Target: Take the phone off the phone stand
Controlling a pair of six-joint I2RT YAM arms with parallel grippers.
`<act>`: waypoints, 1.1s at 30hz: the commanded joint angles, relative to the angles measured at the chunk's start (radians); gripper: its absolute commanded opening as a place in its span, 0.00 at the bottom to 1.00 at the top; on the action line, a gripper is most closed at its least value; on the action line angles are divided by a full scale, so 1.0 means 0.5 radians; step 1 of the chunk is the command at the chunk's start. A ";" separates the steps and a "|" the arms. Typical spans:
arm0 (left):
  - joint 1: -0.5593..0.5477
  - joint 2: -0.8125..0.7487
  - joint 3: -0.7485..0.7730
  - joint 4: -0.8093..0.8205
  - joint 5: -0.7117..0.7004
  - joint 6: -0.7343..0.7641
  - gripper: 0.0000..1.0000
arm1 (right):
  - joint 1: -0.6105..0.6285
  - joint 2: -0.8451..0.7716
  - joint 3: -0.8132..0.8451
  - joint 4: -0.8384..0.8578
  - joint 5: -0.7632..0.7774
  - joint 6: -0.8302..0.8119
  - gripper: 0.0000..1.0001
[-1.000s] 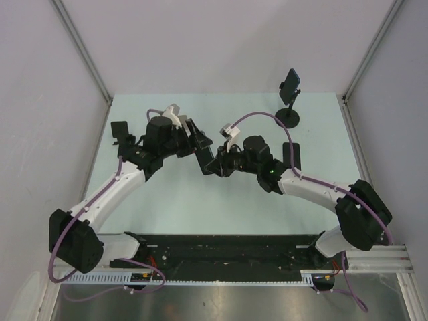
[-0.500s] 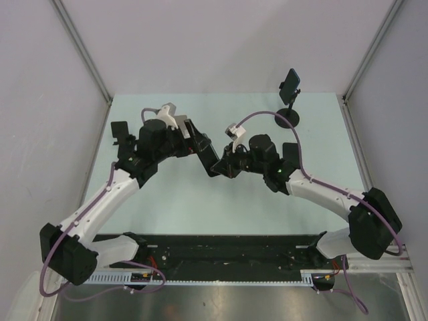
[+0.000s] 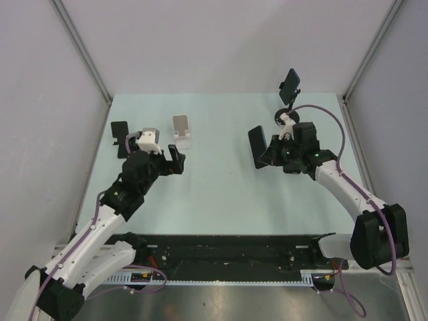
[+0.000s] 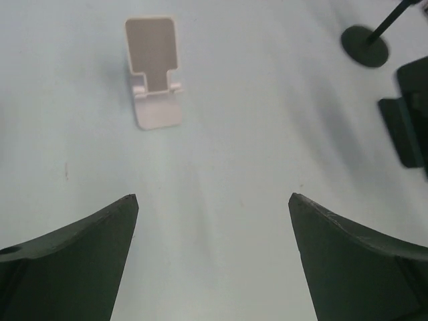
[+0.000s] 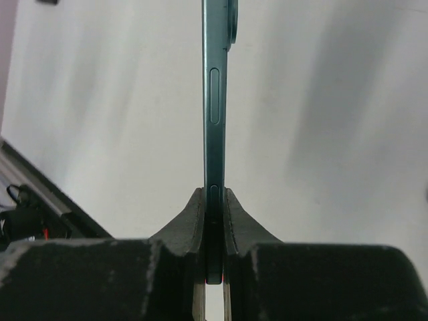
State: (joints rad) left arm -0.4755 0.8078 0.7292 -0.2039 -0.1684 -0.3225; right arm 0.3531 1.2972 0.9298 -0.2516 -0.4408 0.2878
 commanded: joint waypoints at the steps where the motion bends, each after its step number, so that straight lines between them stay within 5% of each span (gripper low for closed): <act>1: 0.000 -0.072 -0.133 0.101 -0.139 0.249 1.00 | -0.325 -0.066 0.076 -0.224 -0.017 0.007 0.00; 13: -0.236 -0.195 -0.210 0.218 -0.274 0.289 1.00 | -1.255 0.331 0.245 -0.362 -0.103 -0.167 0.00; 33: -0.304 -0.318 -0.243 0.218 -0.369 0.308 1.00 | -1.409 1.001 0.487 -0.500 -0.483 -0.763 0.00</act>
State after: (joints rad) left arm -0.6197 0.6598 0.6167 -0.1349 -0.3378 -0.1898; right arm -0.3378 1.7760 1.1267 -0.5297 -0.5709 -0.0326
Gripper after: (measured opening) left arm 0.996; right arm 0.102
